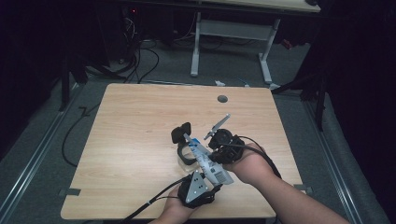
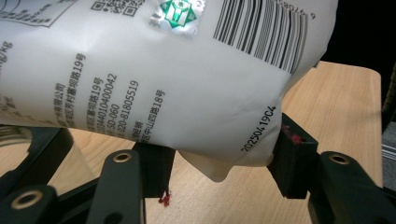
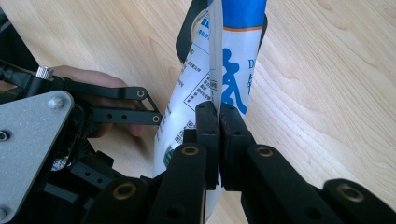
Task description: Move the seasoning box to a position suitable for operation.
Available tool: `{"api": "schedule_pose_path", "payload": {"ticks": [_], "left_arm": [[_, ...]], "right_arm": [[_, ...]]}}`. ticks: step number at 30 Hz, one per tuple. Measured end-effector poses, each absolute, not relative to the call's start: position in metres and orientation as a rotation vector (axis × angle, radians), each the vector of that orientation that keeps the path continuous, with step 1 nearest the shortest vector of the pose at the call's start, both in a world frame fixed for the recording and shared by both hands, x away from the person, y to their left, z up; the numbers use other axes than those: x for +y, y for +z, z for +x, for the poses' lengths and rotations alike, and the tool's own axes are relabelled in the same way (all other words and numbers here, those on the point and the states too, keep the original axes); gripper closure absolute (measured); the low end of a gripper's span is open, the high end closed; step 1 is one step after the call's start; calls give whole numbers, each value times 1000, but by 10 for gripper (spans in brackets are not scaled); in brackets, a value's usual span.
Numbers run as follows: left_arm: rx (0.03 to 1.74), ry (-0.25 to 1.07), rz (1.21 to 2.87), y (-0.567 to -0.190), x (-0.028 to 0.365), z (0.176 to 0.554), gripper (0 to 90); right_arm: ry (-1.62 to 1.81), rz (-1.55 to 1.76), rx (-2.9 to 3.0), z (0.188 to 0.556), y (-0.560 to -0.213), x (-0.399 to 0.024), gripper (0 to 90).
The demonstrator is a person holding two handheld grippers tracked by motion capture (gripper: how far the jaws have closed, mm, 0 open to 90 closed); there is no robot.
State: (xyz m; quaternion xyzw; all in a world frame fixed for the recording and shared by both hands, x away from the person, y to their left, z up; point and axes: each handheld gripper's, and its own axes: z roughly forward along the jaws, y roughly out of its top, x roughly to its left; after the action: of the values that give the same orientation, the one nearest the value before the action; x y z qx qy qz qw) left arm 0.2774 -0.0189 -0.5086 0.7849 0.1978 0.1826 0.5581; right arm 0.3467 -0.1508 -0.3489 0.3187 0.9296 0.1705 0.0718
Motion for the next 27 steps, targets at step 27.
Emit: {"api": "schedule_pose_path", "payload": {"ticks": [27], "left_arm": [[560,398,1856,-513,-22,280,520]], "right_arm": [[533,1178,2741,356,-359,-151,764]]}}
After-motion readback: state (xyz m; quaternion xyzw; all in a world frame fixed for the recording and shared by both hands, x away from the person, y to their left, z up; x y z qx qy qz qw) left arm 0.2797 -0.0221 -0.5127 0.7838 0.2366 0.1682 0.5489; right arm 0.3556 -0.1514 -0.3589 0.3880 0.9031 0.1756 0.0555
